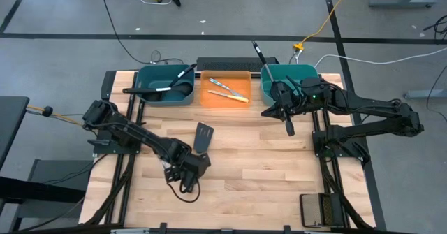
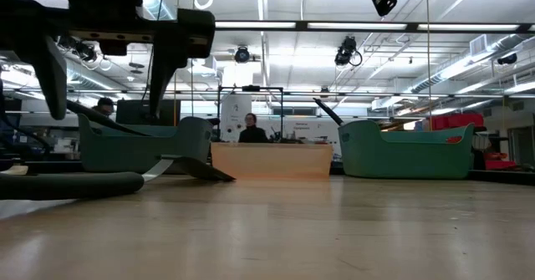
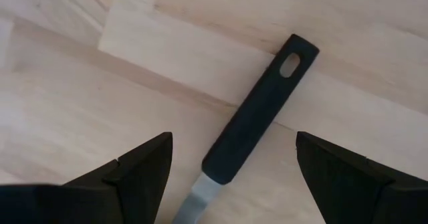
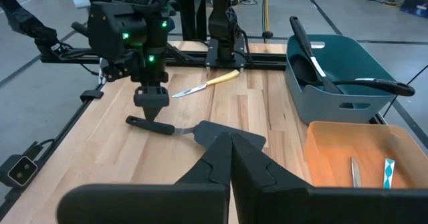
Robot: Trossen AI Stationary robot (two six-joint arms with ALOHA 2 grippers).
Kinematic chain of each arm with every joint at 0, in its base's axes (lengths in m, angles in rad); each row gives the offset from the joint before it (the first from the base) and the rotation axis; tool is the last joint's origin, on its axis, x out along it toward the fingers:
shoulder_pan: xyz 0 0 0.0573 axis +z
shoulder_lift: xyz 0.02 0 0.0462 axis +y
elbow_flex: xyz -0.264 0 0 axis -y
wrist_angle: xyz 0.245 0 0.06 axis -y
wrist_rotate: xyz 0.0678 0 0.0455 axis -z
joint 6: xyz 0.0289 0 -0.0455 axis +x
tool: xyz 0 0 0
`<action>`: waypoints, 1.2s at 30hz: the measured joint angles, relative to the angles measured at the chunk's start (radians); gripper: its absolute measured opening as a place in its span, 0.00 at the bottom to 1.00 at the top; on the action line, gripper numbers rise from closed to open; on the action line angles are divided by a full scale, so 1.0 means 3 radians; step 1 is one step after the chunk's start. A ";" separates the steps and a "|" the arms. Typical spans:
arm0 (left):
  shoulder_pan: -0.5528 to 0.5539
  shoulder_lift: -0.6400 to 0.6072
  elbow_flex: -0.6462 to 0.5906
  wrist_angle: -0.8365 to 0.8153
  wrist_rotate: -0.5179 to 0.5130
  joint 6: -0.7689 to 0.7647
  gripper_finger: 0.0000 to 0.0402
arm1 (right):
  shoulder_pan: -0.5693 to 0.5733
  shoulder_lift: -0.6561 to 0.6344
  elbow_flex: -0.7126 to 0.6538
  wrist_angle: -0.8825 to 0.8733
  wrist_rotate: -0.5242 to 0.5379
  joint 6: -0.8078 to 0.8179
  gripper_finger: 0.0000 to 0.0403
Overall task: Pick & Place Kitchen Items
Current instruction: Put the black spatula into the green bin
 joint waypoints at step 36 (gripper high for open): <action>0.0018 0.0385 -0.0008 0.0023 0.0034 0.0049 0.79 | 0.0000 0.0048 0.0005 -0.0078 0.0005 -0.0073 0.01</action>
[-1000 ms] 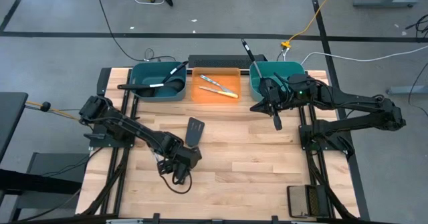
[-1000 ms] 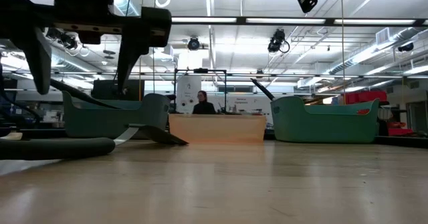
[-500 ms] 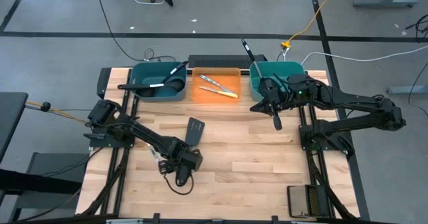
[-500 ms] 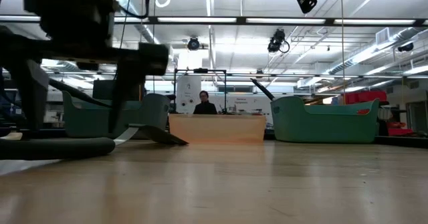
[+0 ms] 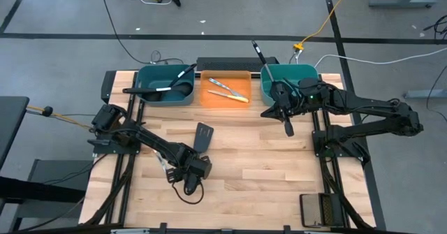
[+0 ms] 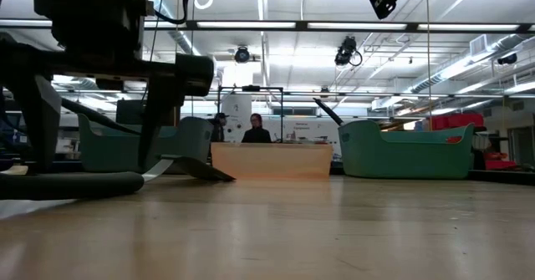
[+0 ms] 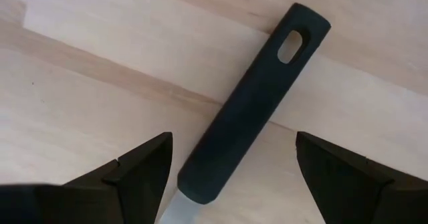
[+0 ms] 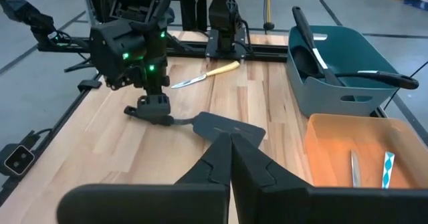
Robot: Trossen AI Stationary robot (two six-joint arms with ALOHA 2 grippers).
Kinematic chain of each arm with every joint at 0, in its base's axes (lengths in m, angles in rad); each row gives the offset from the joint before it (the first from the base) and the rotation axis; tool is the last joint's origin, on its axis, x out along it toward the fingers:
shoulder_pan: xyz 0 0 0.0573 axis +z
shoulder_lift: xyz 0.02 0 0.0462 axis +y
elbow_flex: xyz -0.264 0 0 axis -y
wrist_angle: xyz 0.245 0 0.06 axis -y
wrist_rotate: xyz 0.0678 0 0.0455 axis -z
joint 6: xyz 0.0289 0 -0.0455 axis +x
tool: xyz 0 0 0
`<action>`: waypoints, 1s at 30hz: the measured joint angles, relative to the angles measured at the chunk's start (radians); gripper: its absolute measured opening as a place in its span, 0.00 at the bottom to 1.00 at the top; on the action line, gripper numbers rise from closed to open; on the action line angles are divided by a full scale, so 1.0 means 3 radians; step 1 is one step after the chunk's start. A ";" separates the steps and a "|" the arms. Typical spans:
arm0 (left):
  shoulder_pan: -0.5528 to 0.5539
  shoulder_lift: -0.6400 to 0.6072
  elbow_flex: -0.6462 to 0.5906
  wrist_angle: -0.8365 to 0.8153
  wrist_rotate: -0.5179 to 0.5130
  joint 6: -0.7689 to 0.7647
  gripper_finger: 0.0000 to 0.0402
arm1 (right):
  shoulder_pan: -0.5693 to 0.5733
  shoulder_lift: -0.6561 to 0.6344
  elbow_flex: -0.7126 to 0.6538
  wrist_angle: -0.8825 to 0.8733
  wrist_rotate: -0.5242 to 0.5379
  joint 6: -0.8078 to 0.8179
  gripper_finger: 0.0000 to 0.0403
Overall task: Pick & Place Kitchen Items
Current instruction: Put the black spatula into the green bin
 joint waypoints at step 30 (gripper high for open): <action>0.0006 0.0167 -0.0048 0.0168 0.0032 -0.0124 0.79 | 0.0000 0.0000 -0.0006 -0.0002 -0.0006 -0.0001 0.01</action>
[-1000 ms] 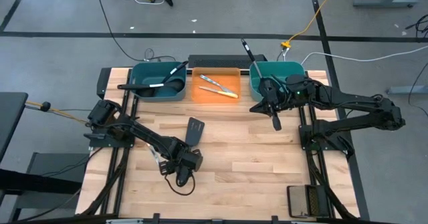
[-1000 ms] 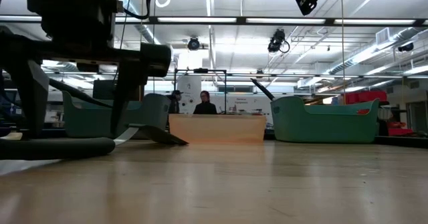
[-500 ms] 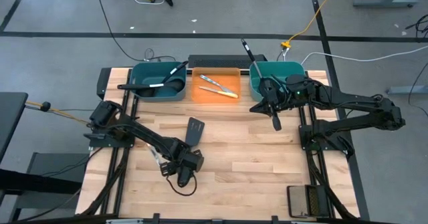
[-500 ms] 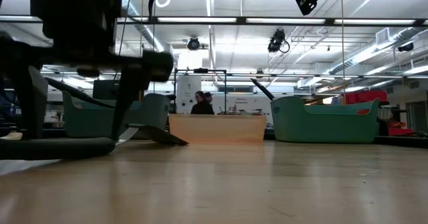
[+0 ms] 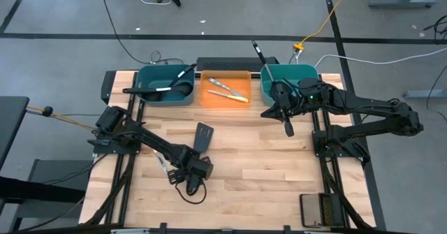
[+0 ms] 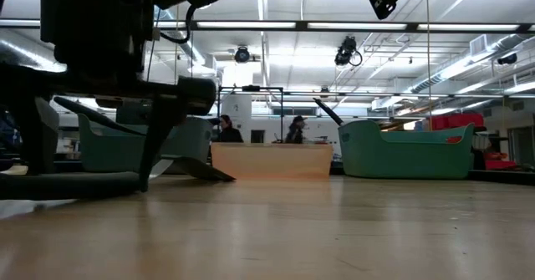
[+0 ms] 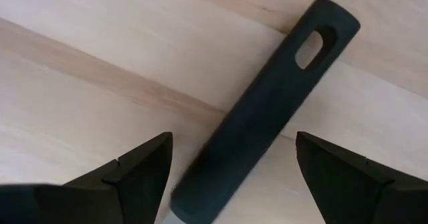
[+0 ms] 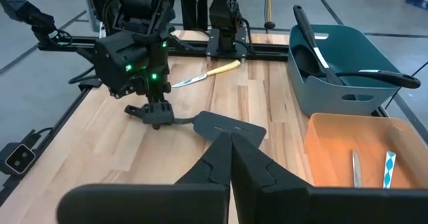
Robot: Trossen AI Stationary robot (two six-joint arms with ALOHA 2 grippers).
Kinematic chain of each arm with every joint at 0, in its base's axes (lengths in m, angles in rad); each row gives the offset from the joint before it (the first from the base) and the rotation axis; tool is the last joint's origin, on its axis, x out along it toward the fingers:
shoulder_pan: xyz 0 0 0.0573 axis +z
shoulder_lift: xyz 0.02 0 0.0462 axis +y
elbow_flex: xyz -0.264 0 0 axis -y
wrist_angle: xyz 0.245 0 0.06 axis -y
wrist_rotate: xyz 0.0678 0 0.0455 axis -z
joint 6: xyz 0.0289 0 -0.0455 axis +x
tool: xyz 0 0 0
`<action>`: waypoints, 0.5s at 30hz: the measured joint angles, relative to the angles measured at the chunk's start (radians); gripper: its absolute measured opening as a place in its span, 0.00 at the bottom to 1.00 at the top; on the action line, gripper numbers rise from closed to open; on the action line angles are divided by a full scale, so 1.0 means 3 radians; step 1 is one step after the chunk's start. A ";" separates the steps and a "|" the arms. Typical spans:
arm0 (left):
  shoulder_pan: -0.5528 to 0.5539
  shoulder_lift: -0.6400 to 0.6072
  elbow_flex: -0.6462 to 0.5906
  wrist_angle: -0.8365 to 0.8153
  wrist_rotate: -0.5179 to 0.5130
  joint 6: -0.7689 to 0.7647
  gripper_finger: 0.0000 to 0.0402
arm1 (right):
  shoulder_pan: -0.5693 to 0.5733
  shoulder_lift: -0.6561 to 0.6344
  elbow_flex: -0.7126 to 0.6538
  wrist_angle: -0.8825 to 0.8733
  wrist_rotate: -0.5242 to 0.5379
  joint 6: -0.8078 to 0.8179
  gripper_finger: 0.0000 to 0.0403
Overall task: Pick & Place Kitchen Items
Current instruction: Put the black spatula into the green bin
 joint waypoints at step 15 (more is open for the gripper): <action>0.0000 -0.0005 -0.0053 0.0013 -0.0055 -0.0048 0.72 | 0.0000 -0.0001 0.0000 0.0002 0.0000 -0.0001 0.01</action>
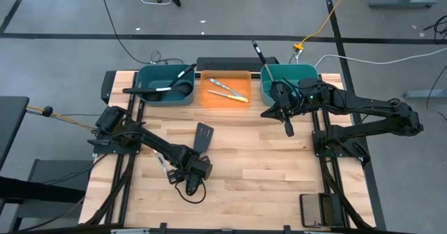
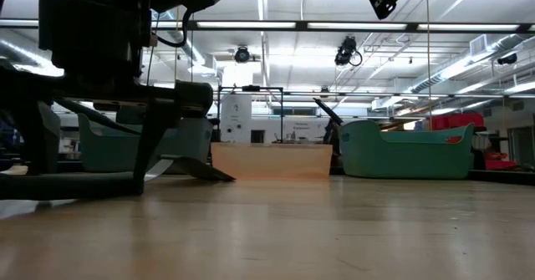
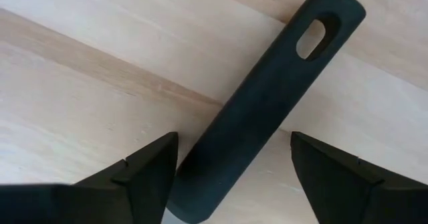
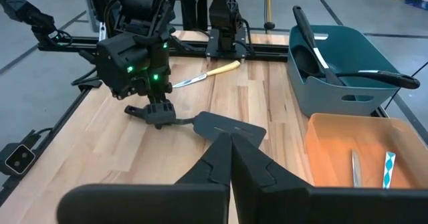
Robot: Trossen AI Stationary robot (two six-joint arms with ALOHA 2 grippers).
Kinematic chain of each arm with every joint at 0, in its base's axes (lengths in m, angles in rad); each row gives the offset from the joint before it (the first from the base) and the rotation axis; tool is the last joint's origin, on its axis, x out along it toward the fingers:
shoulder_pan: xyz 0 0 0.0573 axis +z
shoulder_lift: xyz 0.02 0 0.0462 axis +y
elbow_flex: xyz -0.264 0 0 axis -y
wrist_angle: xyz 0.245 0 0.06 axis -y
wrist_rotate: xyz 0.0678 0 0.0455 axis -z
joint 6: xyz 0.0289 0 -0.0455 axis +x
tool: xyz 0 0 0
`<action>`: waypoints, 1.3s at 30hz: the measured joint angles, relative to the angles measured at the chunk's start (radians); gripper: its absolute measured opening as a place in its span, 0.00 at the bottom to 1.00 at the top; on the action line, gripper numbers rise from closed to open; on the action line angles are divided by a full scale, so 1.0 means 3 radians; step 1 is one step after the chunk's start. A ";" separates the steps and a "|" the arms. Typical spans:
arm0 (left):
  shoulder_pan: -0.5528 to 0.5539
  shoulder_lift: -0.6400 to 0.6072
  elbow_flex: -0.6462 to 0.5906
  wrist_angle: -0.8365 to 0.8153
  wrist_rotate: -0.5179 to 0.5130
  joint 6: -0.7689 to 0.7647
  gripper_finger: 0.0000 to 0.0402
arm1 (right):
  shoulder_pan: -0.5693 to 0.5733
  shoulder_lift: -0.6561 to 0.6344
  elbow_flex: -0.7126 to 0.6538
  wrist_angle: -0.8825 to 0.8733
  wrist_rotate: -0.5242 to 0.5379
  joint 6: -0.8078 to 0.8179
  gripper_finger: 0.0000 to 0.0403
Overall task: Pick & Place Kitchen Items
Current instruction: Put the black spatula into the green bin
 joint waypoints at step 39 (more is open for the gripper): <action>0.0000 0.0000 0.0000 0.0004 -0.0015 0.0035 0.34 | 0.0000 0.0000 0.0000 0.0000 0.0006 -0.0001 0.01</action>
